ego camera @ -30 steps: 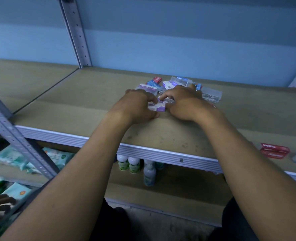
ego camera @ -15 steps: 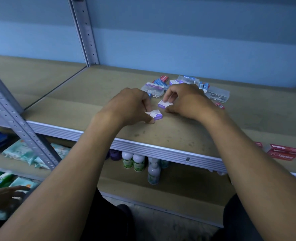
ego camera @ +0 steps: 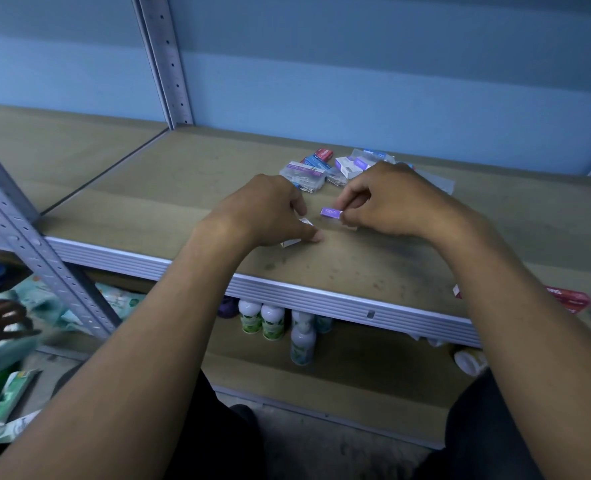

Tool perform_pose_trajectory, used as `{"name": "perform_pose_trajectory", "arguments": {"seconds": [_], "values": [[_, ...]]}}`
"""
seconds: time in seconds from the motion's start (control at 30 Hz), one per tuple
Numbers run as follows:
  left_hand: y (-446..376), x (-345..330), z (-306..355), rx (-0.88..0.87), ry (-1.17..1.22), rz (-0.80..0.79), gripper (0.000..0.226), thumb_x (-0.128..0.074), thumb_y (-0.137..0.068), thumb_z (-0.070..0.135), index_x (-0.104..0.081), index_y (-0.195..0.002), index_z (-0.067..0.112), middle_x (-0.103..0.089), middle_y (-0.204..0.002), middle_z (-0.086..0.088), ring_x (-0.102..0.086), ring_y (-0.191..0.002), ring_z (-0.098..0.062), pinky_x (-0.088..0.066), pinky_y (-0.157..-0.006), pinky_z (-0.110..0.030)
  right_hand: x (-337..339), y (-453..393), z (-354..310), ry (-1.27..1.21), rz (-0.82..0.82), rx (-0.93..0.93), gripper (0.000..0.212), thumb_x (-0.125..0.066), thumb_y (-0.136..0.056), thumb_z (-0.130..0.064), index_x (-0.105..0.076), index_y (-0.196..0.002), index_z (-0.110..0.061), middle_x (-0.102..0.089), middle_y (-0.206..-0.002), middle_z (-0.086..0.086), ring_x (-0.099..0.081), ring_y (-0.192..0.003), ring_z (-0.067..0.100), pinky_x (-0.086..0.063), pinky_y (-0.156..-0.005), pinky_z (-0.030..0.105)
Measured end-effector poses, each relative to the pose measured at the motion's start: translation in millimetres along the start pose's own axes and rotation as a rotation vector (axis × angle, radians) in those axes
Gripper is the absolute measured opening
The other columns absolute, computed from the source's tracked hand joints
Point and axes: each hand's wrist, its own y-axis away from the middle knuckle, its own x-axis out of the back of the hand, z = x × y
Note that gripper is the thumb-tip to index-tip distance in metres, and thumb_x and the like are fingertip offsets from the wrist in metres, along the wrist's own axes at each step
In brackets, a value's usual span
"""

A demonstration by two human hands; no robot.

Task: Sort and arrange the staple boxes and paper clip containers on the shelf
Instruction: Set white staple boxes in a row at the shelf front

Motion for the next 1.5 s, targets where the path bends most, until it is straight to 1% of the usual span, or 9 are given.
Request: {"name": "perform_pose_trajectory", "arguments": {"seconds": [0.13, 0.3, 0.5, 0.8, 0.93, 1.2, 1.3, 1.4, 1.5], "values": [[-2, -2, 4, -0.023, 0.026, 0.021, 0.024, -0.081, -0.073, 0.041, -0.074, -0.091, 0.026, -0.069, -0.095, 0.007, -0.062, -0.090, -0.011, -0.051, -0.077, -0.026, 6, 7, 1, 0.032, -0.025, 0.001, 0.018, -0.071, -0.083, -0.020, -0.081, -0.096, -0.027, -0.074, -0.085, -0.015, -0.066, -0.087, 0.002, -0.044, -0.069, 0.008], [-1, -1, 8, -0.022, 0.177, 0.117, 0.018, -0.076, -0.075, 0.034, -0.070, -0.089, 0.025, -0.069, -0.093, 0.008, -0.063, -0.090, -0.011, -0.050, -0.071, -0.025, 12, 13, 6, 0.035, -0.055, -0.024, 0.018, -0.070, -0.083, -0.020, -0.080, -0.095, -0.030, -0.072, -0.082, -0.019, -0.066, -0.090, 0.002, -0.052, -0.078, 0.021], [4, 5, 11, 0.016, 0.482, 0.105, 0.010, -0.071, -0.078, 0.022, -0.072, -0.087, 0.018, -0.073, -0.084, -0.001, -0.074, -0.072, -0.022, -0.062, -0.072, -0.037, 13, 13, 11, 0.038, -0.072, -0.023, 0.016, -0.071, -0.085, -0.022, -0.079, -0.093, -0.032, -0.071, -0.080, -0.023, -0.062, -0.082, -0.008, -0.043, -0.066, 0.012], [10, 20, -26, 0.074, 0.338, 0.038, 0.019, -0.077, -0.075, 0.049, -0.076, -0.083, 0.031, -0.074, -0.082, 0.006, -0.068, -0.076, -0.022, -0.059, -0.072, -0.036, 13, 14, 12, 0.025, -0.074, -0.021, 0.019, -0.068, -0.084, -0.020, -0.078, -0.092, -0.035, -0.072, -0.081, -0.023, -0.062, -0.084, -0.008, -0.043, -0.067, 0.011], [11, 22, -37, 0.054, 0.268, 0.019, 0.017, -0.077, -0.076, 0.048, -0.078, -0.081, 0.032, -0.071, -0.076, 0.017, -0.058, -0.065, -0.004, -0.048, -0.063, -0.025, 12, 13, 11, 0.024, -0.078, -0.015, 0.019, -0.068, -0.084, -0.019, -0.077, -0.093, -0.034, -0.073, -0.083, -0.019, -0.064, -0.087, -0.005, -0.044, -0.068, 0.012], [10, 16, -33, -0.066, 0.226, -0.032, 0.029, -0.084, -0.070, 0.044, -0.074, -0.095, 0.034, -0.071, -0.095, 0.019, -0.057, -0.071, 0.018, -0.040, -0.067, -0.012, 11, 17, 5, -0.040, -0.103, 0.055, 0.031, -0.065, -0.089, -0.018, -0.071, -0.107, -0.042, -0.074, -0.089, -0.016, -0.068, -0.080, 0.001, -0.054, -0.081, 0.024], [7, 12, -28, -0.131, 0.166, -0.036, 0.026, -0.083, -0.073, 0.040, -0.074, -0.097, 0.034, -0.069, -0.097, 0.018, -0.053, -0.074, 0.022, -0.036, -0.066, -0.005, 8, 18, 4, -0.042, -0.114, 0.114, 0.035, -0.066, -0.091, -0.017, -0.071, -0.111, -0.046, -0.072, -0.098, -0.015, -0.066, -0.085, -0.002, -0.050, -0.080, 0.018], [5, 10, -23, -0.161, 0.160, -0.015, 0.021, -0.081, -0.075, 0.040, -0.075, -0.095, 0.033, -0.070, -0.096, 0.017, -0.054, -0.076, 0.017, -0.036, -0.066, -0.005, 5, 17, 2, 0.008, -0.134, 0.134, 0.032, -0.063, -0.092, -0.016, -0.073, -0.105, -0.044, -0.072, -0.102, -0.013, -0.064, -0.093, -0.001, -0.051, -0.084, 0.022], [6, 9, -21, -0.185, 0.147, -0.008, 0.018, -0.080, -0.077, 0.037, -0.076, -0.094, 0.031, -0.071, -0.094, 0.015, -0.054, -0.075, 0.015, -0.037, -0.066, -0.001, 7, 17, 1, 0.046, -0.139, 0.123, 0.030, -0.064, -0.090, -0.014, -0.074, -0.097, -0.041, -0.071, -0.095, -0.014, -0.062, -0.084, -0.002, -0.051, -0.079, 0.023]]}}
